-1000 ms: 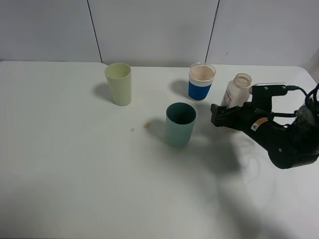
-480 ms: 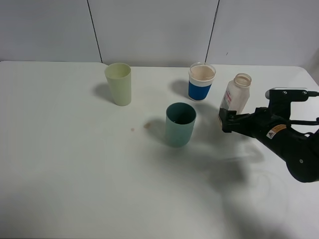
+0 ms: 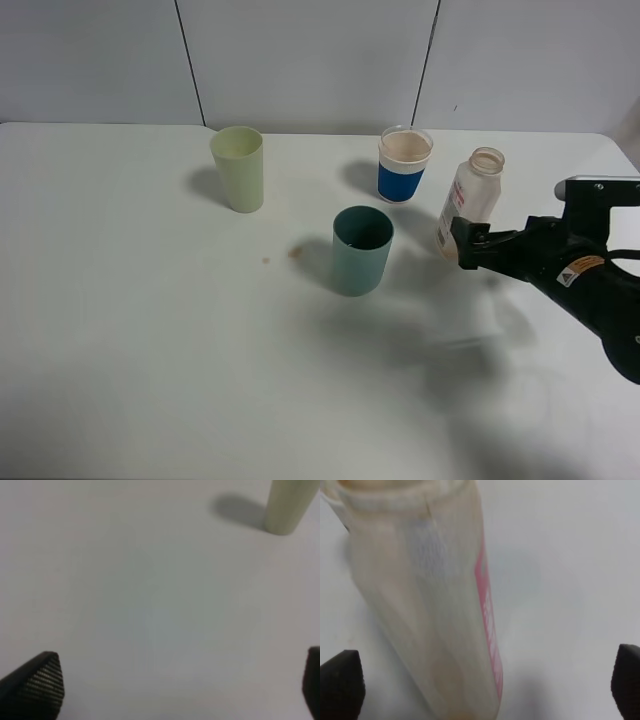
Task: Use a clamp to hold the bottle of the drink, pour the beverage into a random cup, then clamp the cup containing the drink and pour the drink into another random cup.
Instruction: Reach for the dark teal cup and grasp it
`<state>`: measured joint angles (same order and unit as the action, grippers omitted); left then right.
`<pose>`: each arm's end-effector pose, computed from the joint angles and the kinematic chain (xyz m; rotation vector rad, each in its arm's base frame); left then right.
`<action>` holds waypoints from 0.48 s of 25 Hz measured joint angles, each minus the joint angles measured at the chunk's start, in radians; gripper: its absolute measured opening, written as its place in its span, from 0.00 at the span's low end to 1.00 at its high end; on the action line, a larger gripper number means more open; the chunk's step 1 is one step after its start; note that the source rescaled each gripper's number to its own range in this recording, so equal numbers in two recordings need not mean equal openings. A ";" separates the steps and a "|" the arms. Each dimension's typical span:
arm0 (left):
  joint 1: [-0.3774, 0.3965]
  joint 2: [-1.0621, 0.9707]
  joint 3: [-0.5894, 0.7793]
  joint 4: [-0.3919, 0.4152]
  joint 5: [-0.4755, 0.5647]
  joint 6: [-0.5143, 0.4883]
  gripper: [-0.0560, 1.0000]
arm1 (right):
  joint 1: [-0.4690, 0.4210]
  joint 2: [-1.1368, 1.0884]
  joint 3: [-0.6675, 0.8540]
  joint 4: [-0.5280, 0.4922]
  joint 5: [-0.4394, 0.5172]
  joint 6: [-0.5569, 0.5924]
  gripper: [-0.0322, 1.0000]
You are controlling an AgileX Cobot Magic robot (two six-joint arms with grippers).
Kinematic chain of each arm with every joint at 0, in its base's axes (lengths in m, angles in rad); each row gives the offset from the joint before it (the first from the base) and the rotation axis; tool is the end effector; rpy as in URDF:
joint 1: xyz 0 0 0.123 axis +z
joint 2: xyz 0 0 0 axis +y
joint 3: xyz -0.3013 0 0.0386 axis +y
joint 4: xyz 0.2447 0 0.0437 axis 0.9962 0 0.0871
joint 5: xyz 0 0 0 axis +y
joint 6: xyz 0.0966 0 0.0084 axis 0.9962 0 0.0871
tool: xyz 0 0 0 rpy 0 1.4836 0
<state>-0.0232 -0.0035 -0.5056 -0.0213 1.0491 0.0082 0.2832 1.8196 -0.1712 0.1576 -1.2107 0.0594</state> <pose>-0.0219 -0.0013 0.2755 0.0327 2.0233 -0.0349 0.2211 0.0495 0.1248 -0.0626 1.9224 0.1256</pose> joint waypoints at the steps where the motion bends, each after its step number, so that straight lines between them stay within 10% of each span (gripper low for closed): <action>1: 0.000 0.000 0.000 0.000 0.000 0.000 0.90 | 0.000 -0.019 0.008 0.000 0.000 0.000 1.00; 12: 0.000 0.000 0.000 0.000 0.000 0.000 0.90 | 0.000 -0.284 0.113 -0.002 0.078 0.019 1.00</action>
<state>-0.0232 -0.0035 -0.5056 -0.0213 1.0491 0.0082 0.2832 1.5361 -0.0582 0.1554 -1.1328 0.0779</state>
